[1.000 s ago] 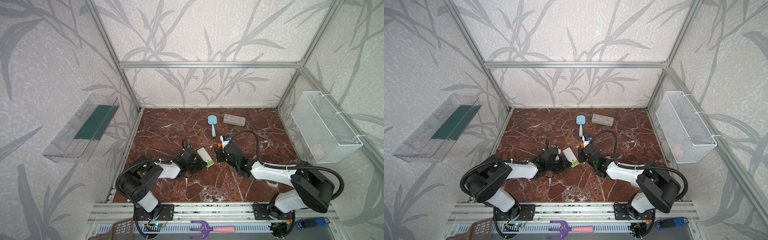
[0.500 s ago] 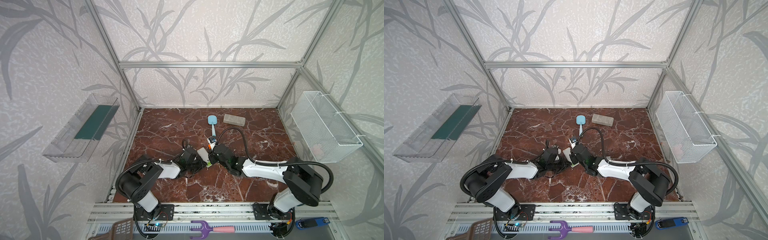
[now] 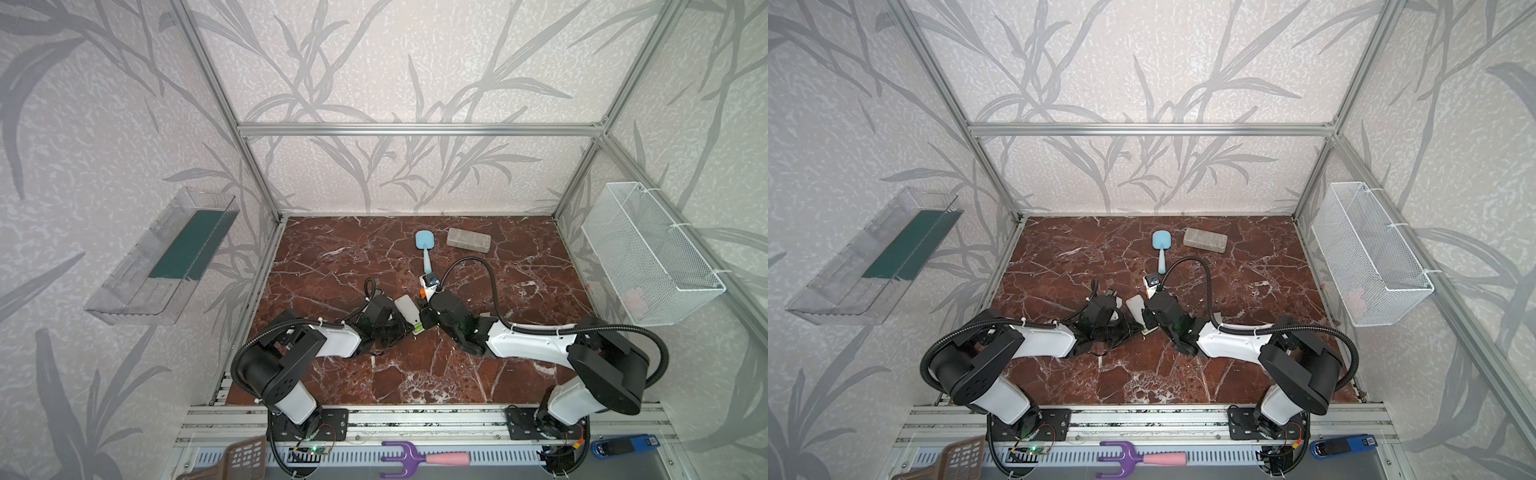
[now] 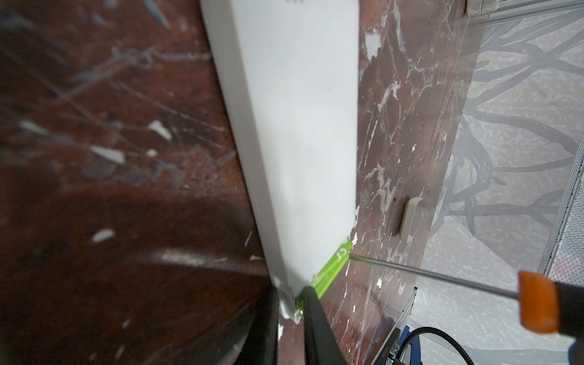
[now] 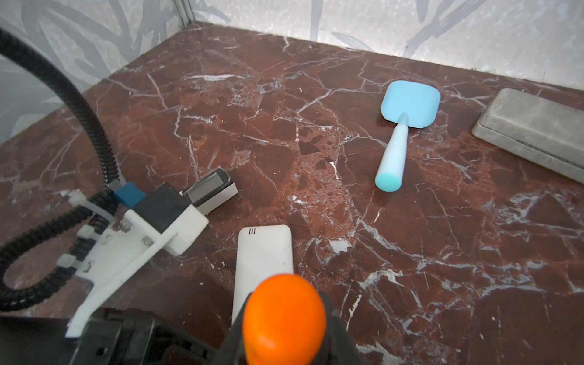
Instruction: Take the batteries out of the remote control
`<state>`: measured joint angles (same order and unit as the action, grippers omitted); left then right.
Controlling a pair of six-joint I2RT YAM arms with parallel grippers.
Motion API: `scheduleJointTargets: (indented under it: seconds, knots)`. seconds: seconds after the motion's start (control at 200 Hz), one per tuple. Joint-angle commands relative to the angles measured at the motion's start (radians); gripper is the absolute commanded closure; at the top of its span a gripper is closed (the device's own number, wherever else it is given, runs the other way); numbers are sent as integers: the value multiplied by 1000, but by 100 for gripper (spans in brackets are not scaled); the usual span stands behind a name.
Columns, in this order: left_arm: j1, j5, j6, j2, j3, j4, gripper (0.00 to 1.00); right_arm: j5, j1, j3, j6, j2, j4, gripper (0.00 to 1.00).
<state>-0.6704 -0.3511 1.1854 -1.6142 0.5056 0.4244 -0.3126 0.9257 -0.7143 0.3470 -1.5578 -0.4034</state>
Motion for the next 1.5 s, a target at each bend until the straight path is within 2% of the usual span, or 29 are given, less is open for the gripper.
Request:
scheduleJointTargets:
  seconds: [0.0,0.37,0.84,0.955,1.21,1.499]
  knots:
    - [-15,52,5,-60,-22,-67,84,84,-6,80,159,-20,57,100]
    - [-21,53,24,-74,-41,-26,84,180,-99,200,376,14,-147,100]
    - [-21,57,28,-84,-44,-10,84,250,-136,223,471,70,-218,100]
    - [-20,58,28,-83,-42,-11,84,250,-142,227,470,80,-213,100]
    - [-19,54,20,-84,-32,-22,84,232,-140,202,374,120,-120,100]
    - [-19,51,16,-98,-18,-26,84,219,-138,192,307,168,-99,100]
